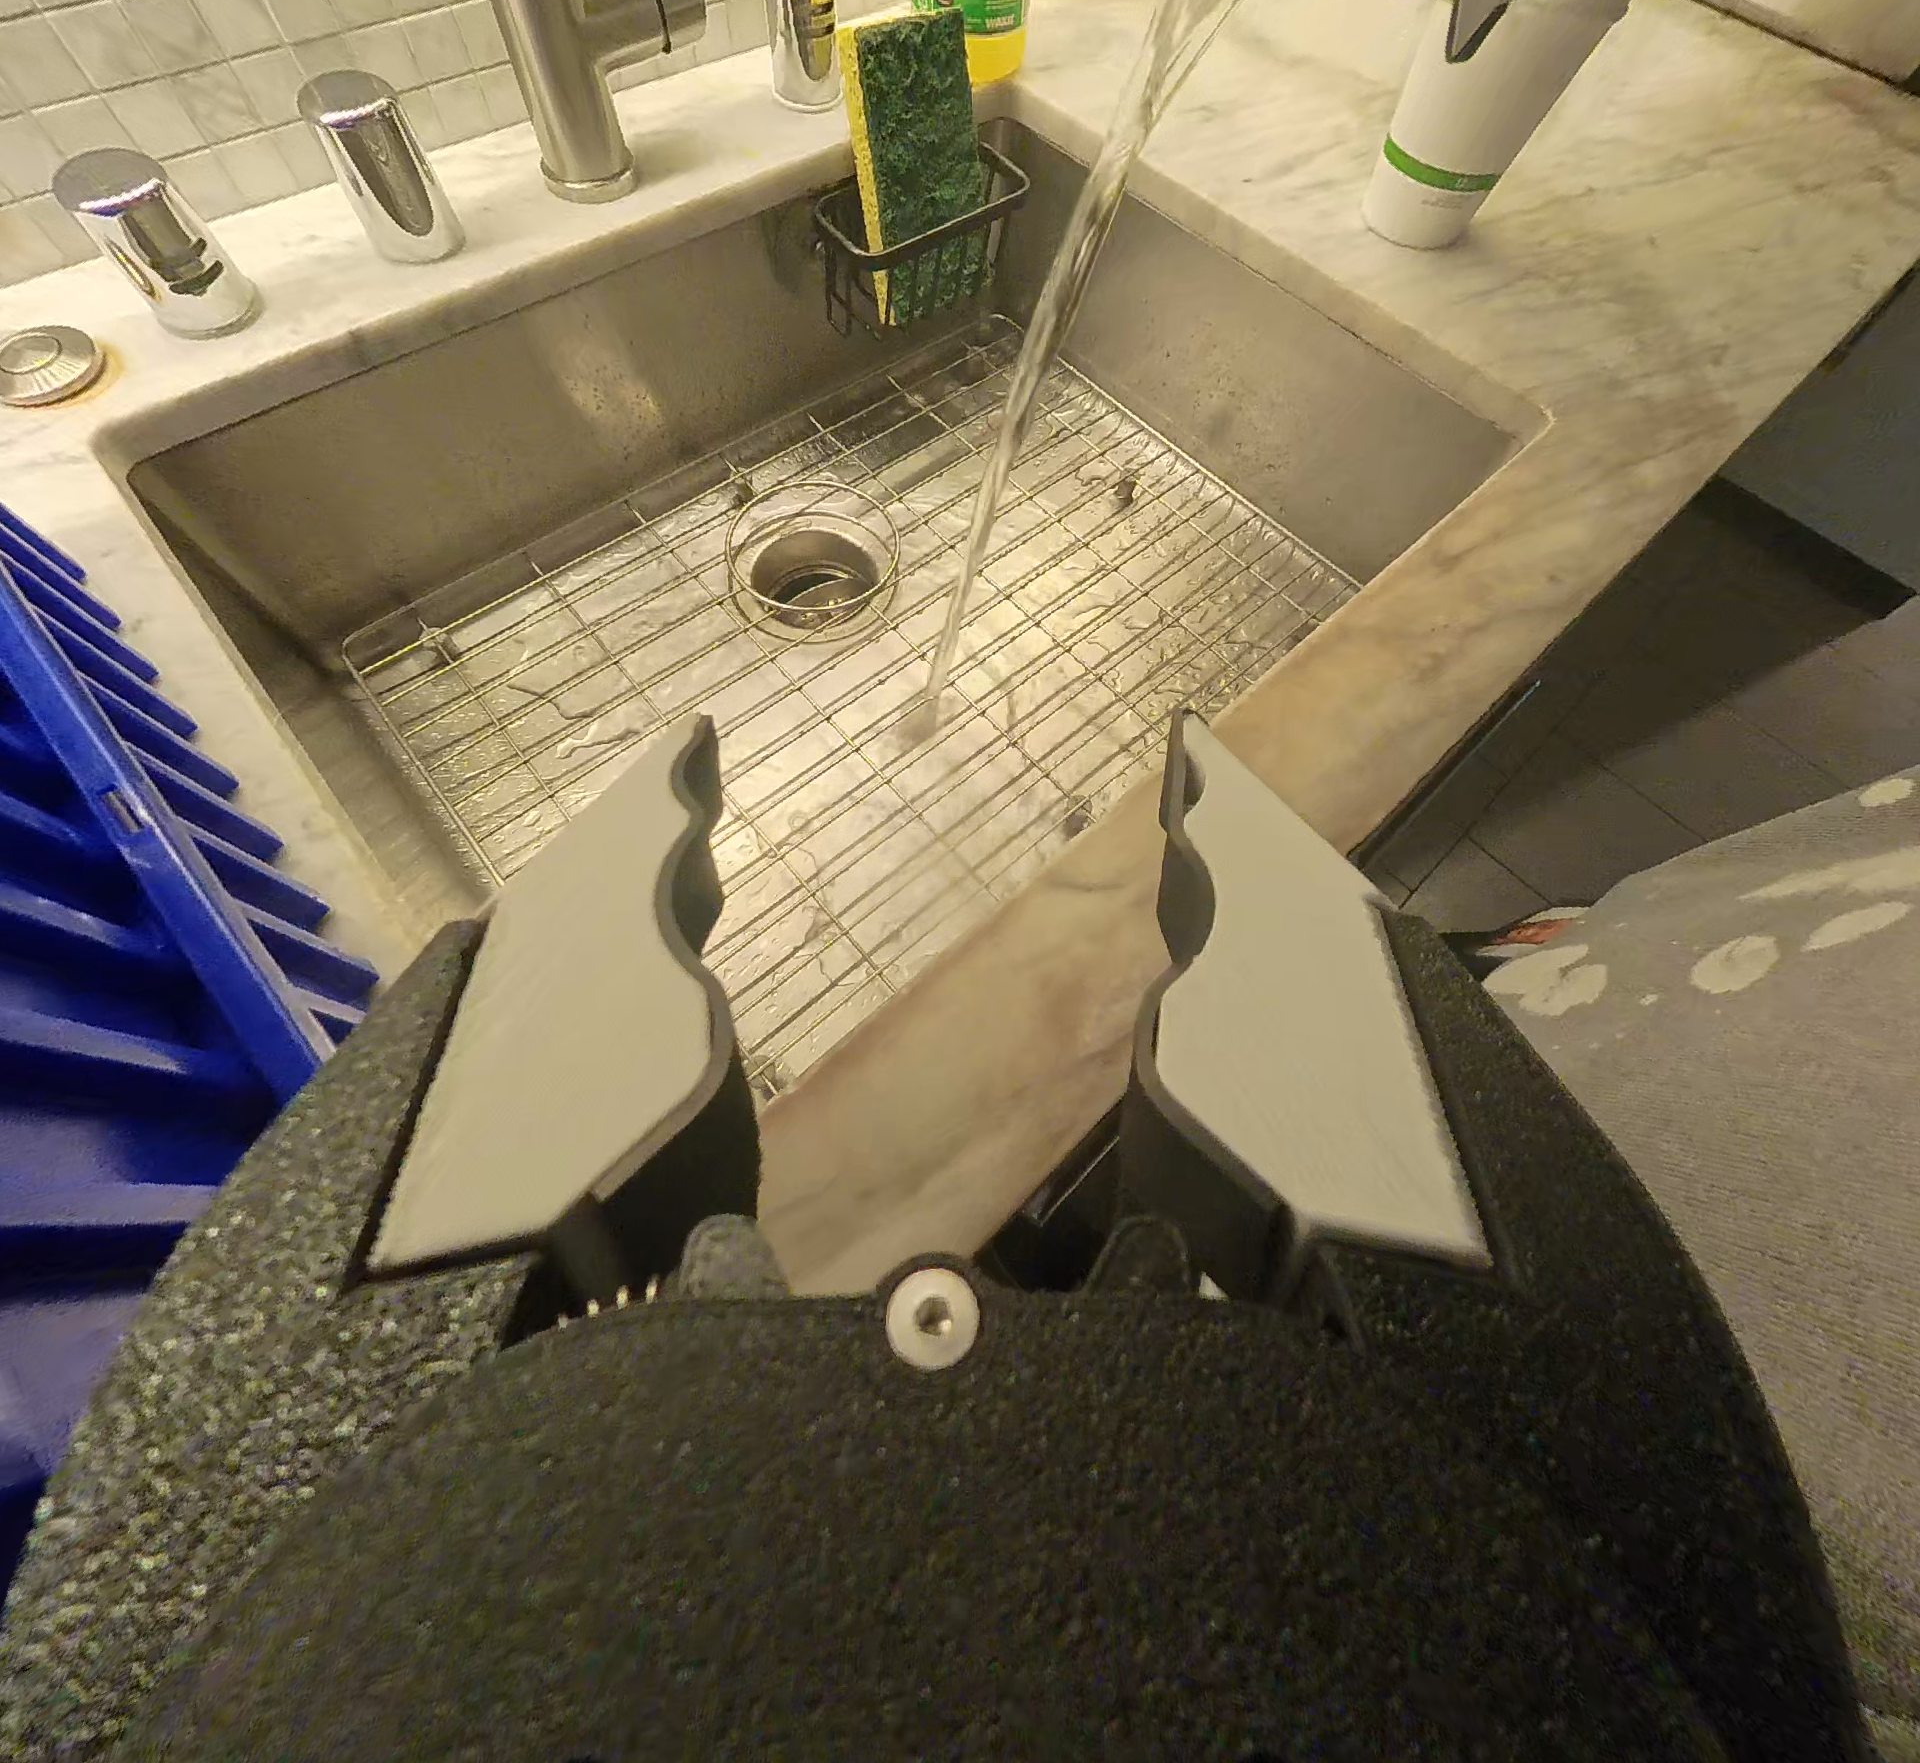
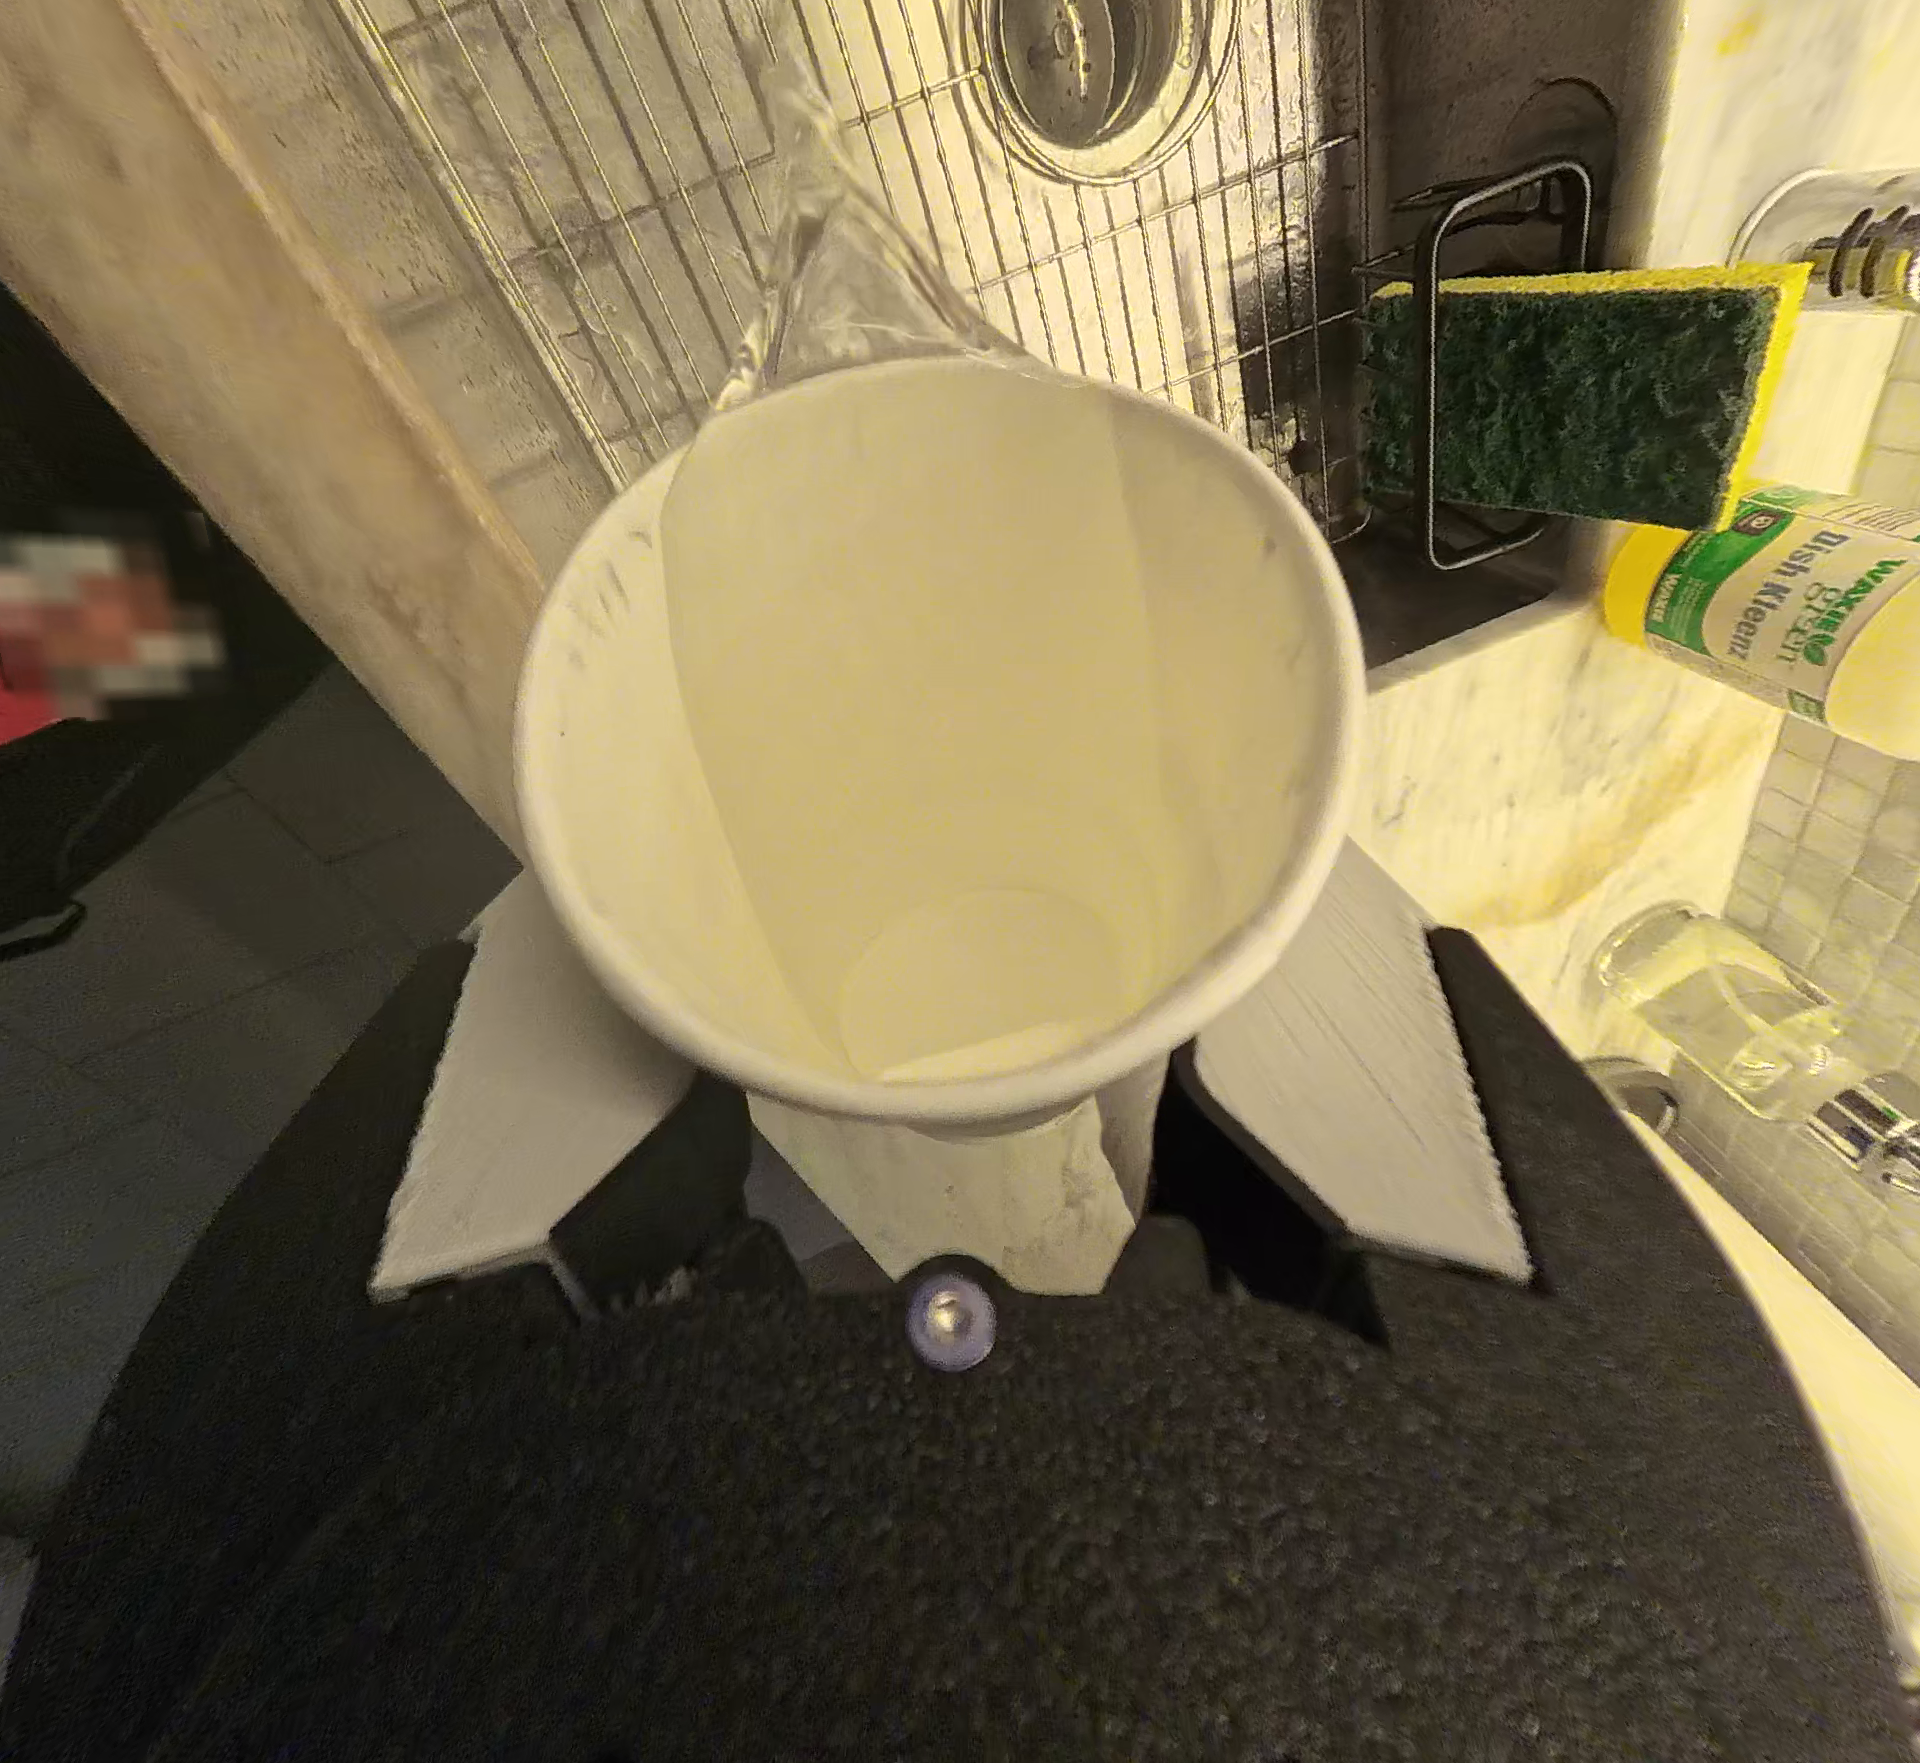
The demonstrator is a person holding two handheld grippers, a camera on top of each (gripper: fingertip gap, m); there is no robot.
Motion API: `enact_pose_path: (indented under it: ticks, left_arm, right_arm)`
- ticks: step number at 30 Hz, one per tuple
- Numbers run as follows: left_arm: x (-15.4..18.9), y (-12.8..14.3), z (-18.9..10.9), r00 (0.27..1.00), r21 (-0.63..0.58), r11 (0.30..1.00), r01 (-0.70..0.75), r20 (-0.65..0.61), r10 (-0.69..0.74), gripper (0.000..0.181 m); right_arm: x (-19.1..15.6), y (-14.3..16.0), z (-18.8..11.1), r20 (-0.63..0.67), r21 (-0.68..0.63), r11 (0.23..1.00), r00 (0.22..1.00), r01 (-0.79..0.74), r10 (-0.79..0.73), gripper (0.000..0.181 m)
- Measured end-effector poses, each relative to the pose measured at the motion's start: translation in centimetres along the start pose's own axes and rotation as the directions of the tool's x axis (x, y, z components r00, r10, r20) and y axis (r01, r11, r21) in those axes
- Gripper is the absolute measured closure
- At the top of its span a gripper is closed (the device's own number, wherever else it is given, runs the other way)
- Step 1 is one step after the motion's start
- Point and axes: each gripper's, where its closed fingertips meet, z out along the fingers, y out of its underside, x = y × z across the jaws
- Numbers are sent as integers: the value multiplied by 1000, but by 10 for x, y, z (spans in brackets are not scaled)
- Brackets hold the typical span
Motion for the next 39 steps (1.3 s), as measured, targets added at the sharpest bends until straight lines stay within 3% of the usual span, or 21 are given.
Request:
enact_pose_path:
  ticks: [23,39]
  left_arm:
    - [7,-8,5,1000,16,1000,-12,-13,12,96]
    - [11,-6,6,1000,22,1000,-10,-21,11,96]
  right_arm:
    - [18,20,-20,-11,-199,970,989,144,-149,87]
    - [29,34,-26,3,-418,872,961,254,-278,88]
